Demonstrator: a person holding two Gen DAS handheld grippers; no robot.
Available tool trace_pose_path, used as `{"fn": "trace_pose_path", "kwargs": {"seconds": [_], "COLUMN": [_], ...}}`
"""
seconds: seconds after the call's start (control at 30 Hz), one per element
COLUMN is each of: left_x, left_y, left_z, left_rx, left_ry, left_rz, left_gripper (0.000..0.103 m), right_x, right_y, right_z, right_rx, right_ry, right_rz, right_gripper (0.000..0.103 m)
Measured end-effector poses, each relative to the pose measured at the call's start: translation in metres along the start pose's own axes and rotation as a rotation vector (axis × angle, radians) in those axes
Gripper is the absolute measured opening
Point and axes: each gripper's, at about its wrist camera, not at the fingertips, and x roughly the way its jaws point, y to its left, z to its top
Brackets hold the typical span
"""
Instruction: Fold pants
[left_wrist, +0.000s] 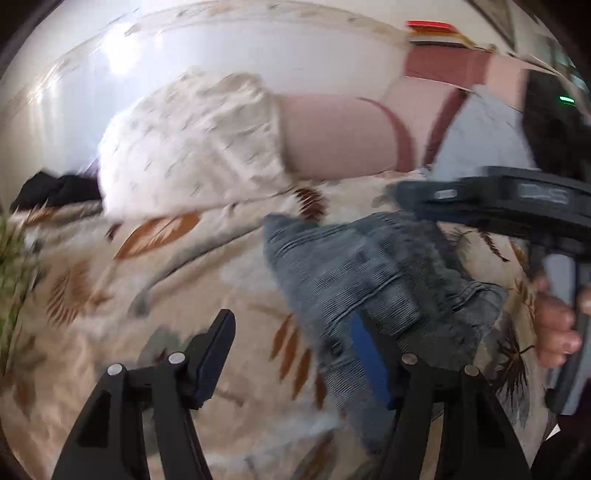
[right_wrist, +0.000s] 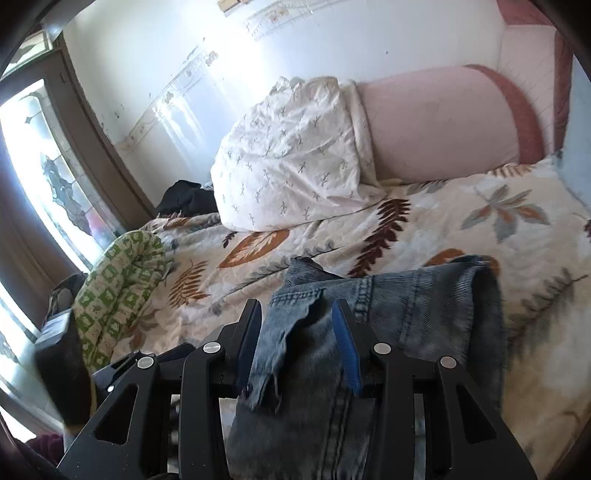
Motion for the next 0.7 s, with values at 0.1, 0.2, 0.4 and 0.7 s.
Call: {"fn": "trace_pose_path", "kwargs": {"seconds": [0.1,0.2,0.4,0.7], "left_x": [0.011,0.029,0.047,0.054], "left_y": [-0.014,-0.026,-0.039,-0.043], "left_z": [0.001,-0.004,-0.012,-0.014], "left_rx": [0.039,0.075,0.074,0.099], "left_ry": [0.015,0.057,0.1,0.127], "left_rz": [-0.034,-0.039,-0.054,-0.015], "left_gripper": [0.067,0.063,0.061,0.065], "right_x": [0.019,0.036,0.046,0.032], "right_y": [-0.022,-0.051,-0.096,-0.098], "right_z": [0.0,-0.007,-0.024,-0.044], "right_rx": [0.087,0.184,0.312,0.314], "right_ry": [0.032,0.093,0.202,0.194], "right_rz": [0.046,-0.001,-0.074,-0.138], "right_gripper": [0.039,0.038,0.01,0.0]}}
